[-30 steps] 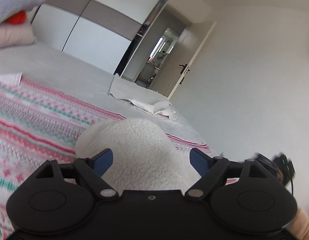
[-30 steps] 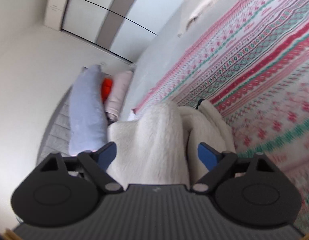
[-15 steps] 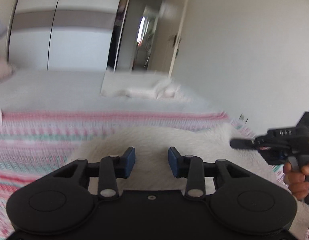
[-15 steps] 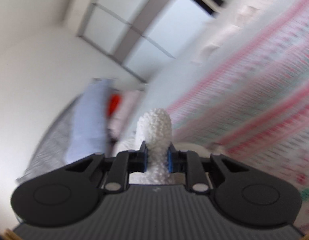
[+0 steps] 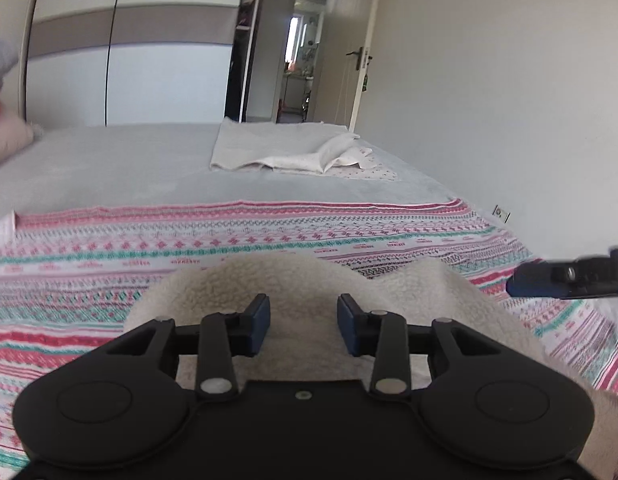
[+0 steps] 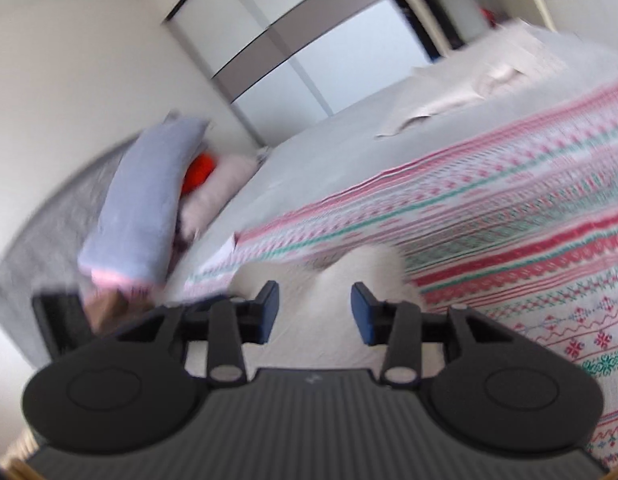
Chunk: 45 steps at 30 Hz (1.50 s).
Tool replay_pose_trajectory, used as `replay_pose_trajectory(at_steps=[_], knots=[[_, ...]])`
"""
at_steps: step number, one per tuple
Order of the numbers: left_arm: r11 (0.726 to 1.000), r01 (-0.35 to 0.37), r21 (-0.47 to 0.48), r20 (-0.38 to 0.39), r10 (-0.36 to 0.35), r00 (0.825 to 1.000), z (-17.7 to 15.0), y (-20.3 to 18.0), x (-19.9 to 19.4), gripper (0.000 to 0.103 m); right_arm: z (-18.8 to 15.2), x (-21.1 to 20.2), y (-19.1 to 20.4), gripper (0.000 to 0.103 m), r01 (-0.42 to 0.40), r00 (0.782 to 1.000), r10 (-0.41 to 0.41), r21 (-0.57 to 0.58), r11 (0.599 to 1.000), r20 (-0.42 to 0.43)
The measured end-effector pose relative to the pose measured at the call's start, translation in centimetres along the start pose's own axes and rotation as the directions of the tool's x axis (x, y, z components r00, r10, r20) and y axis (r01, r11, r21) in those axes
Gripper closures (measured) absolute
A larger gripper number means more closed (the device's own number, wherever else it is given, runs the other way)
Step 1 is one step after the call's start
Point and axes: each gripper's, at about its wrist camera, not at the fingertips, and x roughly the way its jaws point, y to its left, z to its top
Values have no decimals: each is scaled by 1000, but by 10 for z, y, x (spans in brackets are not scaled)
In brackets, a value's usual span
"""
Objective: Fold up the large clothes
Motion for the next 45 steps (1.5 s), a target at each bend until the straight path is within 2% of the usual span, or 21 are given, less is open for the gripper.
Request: replay_pose_trajectory(at_steps=[2,3,5,6,8,10,13,17,19,23,26,31,36,38,40,44,45], knots=[[1000,3,19,15,-4,1000,-3,-7,-16,65,-12,0,17,64,47,998,-50,-94,994,-32],[1000,11,27,22,-11,1000,-6,-10,-27,65,-20,5,22,67,94,993,-103,-147,985,-53],[999,28,29,24,-28,999,-15,-14,-49,65,-36,14,19,65,207,968,-233,-231,951,-92],[999,43,28,18,-43,999,-21,-16,-58,65,-41,14,14,65,242,956,-273,-232,942,-112],[997,66,35,-2,-66,998,-35,-22,-74,65,-45,15,-5,65,224,961,-242,-131,966,-137],[997,54,58,12,-55,998,-48,-29,-91,65,-45,7,-8,65,224,965,-232,-71,972,-125],[997,62,50,32,-64,997,-57,-36,-112,65,-47,-8,11,65,245,965,-253,-98,965,-73],[995,89,48,51,-92,994,-64,-48,-128,65,-56,-32,48,65,215,975,-220,-184,959,-6],[993,105,57,38,-107,993,-69,-54,-127,64,-65,-34,57,65,208,977,-214,-226,952,-2],[995,71,74,34,-74,997,-82,-65,-124,65,-85,-31,62,66,261,960,-280,-306,916,-22],[994,61,87,33,-64,997,-90,-68,-128,65,-93,-32,48,66,292,948,-315,-279,915,-38],[996,27,87,23,-29,999,-97,-72,-137,64,-95,-50,19,65,259,961,-269,-140,956,-58],[994,-40,100,5,40,999,-96,-81,-147,64,-101,-64,23,64,268,961,-275,-138,953,-38],[995,-44,85,-3,45,999,-95,-84,-150,64,-102,-72,27,63,272,961,-277,-140,952,-20],[997,-45,55,-13,46,999,-94,-87,-154,55,-103,-82,32,62,270,962,-272,-130,954,1],[997,-75,24,-18,75,997,-93,-94,-160,49,-106,-101,40,61,277,961,-273,-117,954,47],[996,-85,10,-25,86,996,-93,-96,-161,45,-106,-105,41,61,279,960,-274,-117,953,56]])
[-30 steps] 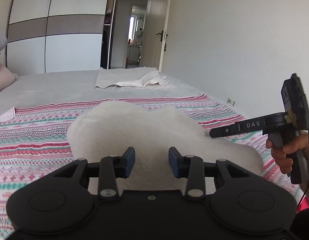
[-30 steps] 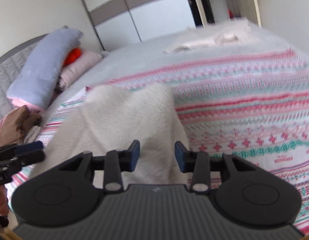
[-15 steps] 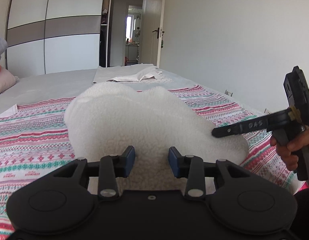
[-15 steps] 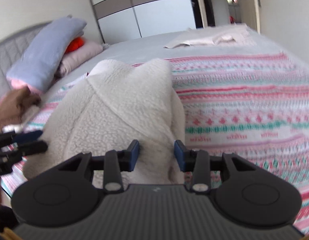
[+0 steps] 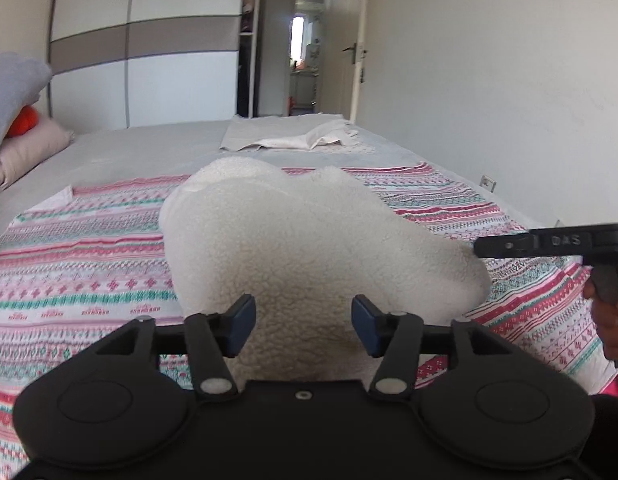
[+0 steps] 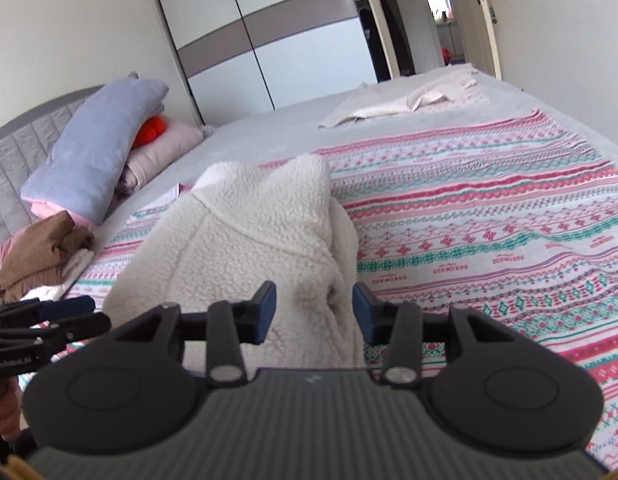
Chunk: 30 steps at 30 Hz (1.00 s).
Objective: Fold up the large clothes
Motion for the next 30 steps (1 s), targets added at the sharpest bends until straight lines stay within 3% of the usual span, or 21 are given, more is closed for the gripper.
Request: replay_pose_trajectory(at_steps=[2,6,10,19,25,30], knots=[[999,-32,-35,-16,31,999,-1,-2,-1,38,-1,-8,3,46,18,1000,-18,-5,1000,14],[993,-92,-72,-36,89,995,0,-3,-3,16,-6,-18,12,40,76,996,-73,-54,996,41],[988,-111,-104,-68,104,992,-2,-5,-4,0,-10,-25,18,22,56,997,-53,-50,997,54],[969,-201,-140,-120,185,975,-4,-7,-4,0,-18,-29,37,2,160,985,-156,-45,986,73],[966,-207,-156,-230,168,959,-11,-10,2,0,-24,-22,53,0,277,961,-275,-112,954,37],[953,-293,-71,-260,266,928,-22,-20,4,0,-33,-11,59,0,336,938,-344,-155,929,-30]])
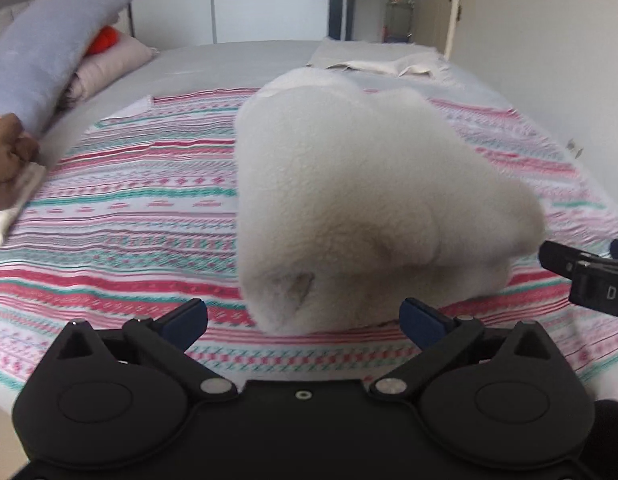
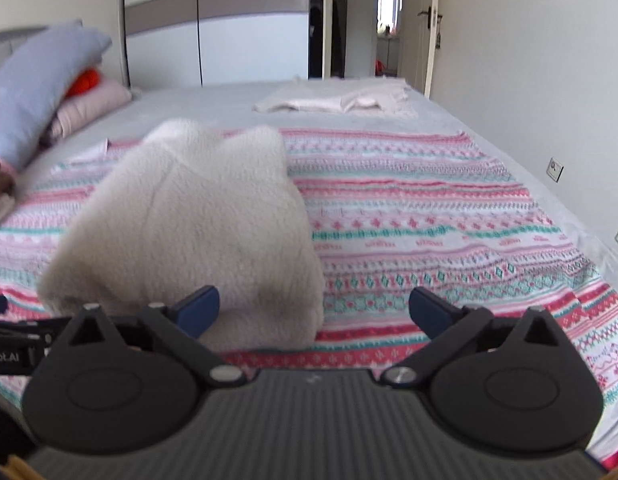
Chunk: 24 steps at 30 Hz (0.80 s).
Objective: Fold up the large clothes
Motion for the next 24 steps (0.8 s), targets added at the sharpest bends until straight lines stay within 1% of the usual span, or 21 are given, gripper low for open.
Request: replay_pose_trajectory(at_steps=[3,7,10,14,17,24], knots=[[999,-32,-1,-29,32,999,-5,0,4,0,-7,6,6,0,14,999,-15,-32,999,-51],[997,-79,-10,-60,78,995,-13,2,10,0,-15,9,12,0,12,995,-17,-51,999,-97],[996,-81,-26,-78,78,994,-17,4,12,0,-19,9,15,0,21,993,-29,-76,997,-114],[996,-88,-18,-87,87,992,-21,1,13,0,-24,11,19,0,23,990,-36,-102,995,-133],[996,-88,-11,-81,87,993,-22,-2,10,0,-28,12,22,0,23,989,-40,-120,993,-142],[997,-81,-4,-63,81,995,-22,-4,5,0,-28,7,23,0,-3,990,-14,-119,993,-138]])
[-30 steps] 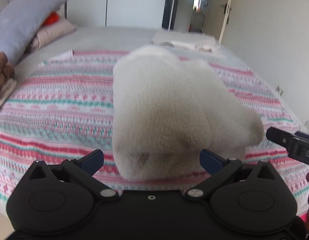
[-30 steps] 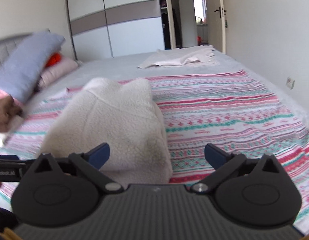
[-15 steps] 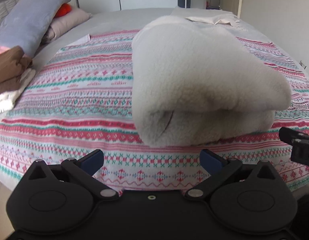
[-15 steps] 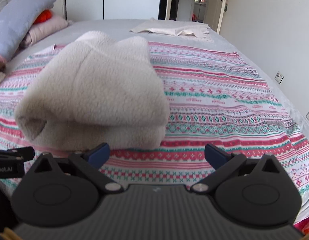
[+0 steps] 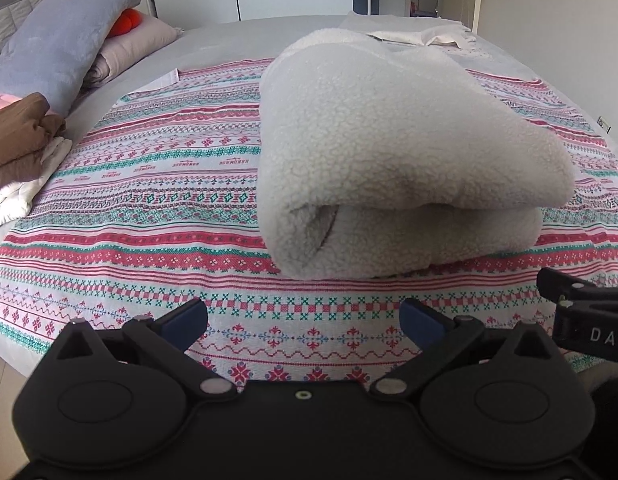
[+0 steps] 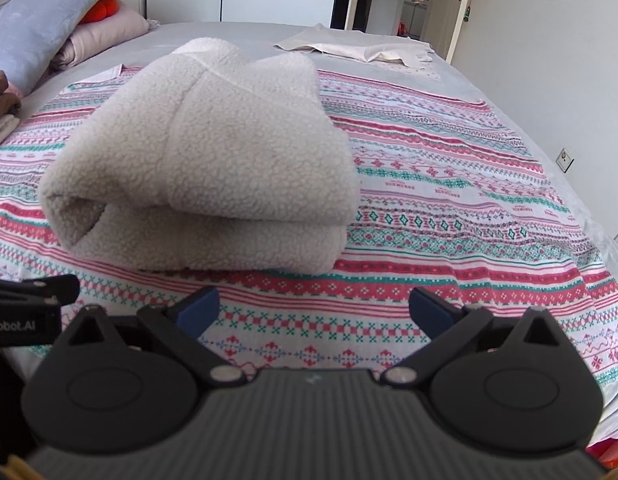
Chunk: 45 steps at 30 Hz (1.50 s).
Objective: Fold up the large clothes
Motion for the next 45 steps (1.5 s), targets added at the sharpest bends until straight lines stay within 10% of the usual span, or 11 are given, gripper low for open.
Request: replay_pose_trajectory(at_steps=[45], knots=[[999,-33,20,24,32,999,-4,-3,-7,0,-2,-9,4,0,-31,999,31,22,999,14]])
